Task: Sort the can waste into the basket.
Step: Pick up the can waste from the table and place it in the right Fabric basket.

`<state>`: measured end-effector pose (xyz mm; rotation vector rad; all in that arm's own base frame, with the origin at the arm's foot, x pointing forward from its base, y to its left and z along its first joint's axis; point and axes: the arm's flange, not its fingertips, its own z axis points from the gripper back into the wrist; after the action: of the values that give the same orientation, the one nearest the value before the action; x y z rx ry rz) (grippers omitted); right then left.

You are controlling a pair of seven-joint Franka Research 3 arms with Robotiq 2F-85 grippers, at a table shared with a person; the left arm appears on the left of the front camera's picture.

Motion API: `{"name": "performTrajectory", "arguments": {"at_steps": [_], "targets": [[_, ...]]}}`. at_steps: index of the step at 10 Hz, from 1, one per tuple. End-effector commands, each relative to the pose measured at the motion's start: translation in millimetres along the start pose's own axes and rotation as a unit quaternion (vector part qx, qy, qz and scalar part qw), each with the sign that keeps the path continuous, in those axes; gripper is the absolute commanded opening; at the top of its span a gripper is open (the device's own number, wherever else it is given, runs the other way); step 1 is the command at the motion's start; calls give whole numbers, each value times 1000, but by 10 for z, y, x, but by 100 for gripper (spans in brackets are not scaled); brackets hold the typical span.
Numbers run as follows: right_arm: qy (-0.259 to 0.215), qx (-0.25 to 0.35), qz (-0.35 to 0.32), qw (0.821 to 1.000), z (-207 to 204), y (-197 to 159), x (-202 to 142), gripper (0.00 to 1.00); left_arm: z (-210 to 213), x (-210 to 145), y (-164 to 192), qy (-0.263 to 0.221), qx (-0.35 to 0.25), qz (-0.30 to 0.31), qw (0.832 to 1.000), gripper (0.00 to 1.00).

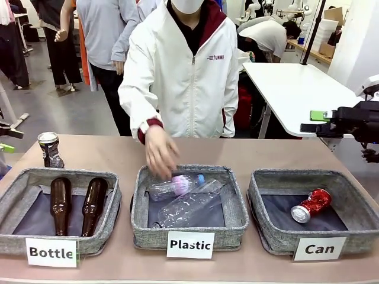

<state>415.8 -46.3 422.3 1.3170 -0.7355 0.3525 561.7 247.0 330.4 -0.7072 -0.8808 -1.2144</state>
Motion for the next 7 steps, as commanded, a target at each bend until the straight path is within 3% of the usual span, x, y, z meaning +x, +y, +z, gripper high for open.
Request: {"name": "performTrajectory", "arguments": {"at_steps": [1, 7], "targets": [[-1, 4, 2, 1000, 18, 10, 27, 100, -170, 50, 38, 6, -14, 13, 1000, 100], [-1, 4, 2, 1000, 18, 10, 27, 100, -633, 216, 115, 8, -48, 20, 999, 100]]}}
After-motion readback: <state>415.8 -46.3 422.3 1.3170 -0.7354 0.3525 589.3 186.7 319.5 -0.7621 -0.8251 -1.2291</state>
